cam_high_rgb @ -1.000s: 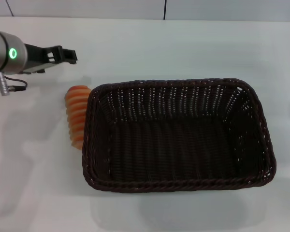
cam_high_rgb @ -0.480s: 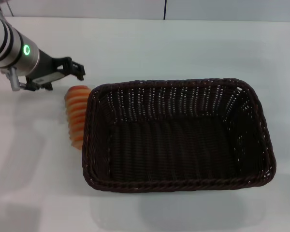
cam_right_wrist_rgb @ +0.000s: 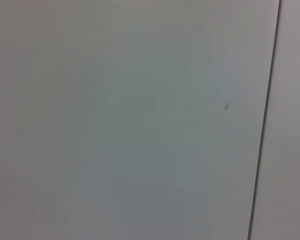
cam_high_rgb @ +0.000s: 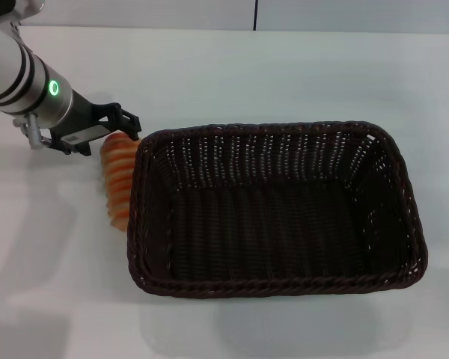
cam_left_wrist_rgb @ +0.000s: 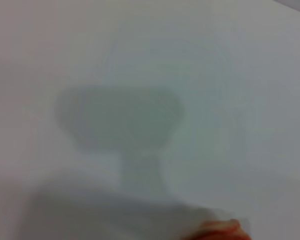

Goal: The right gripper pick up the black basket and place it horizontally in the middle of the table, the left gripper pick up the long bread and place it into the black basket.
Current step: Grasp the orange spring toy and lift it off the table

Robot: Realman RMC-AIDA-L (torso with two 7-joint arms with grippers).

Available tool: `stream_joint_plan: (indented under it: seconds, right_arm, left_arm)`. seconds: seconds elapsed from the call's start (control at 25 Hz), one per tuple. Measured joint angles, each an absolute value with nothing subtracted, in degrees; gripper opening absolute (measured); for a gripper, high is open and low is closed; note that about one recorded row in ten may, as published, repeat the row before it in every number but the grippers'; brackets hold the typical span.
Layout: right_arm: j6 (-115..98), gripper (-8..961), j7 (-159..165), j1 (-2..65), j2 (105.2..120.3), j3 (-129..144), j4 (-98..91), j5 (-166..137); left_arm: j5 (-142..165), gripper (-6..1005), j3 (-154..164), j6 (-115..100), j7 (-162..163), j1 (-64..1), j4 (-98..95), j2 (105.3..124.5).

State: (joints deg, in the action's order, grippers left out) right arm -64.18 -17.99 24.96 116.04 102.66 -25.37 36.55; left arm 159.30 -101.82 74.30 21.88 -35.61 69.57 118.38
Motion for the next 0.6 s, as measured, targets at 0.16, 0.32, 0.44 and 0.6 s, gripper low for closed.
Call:
stream_joint_plan:
  seconds: [0.16,0.32,0.44,0.6]
  right_arm:
    - [-64.3,343,-18.0,24.8,116.05,102.7,-25.6,36.5]
    - [-64.8,343,-18.0,24.6,116.07,102.7,-25.6,36.5]
    - [-65.2,343,-17.9,24.5,116.08,102.9,-25.7,36.5]
    - [-65.5,343,-17.9,24.4,116.13,103.0,-25.7,36.4]
  left_arm:
    - [158.9,844,-101.8,73.9,22.1,-35.9,68.8,118.37]
    - [158.5,844,-101.5,72.8,22.1,-36.2,67.3,118.4]
    - [157.3,844,-101.2,71.6,21.8,-36.2,65.8,118.45]
    - [155.8,844,-100.6,70.0,21.3,-36.3,64.1,118.43]
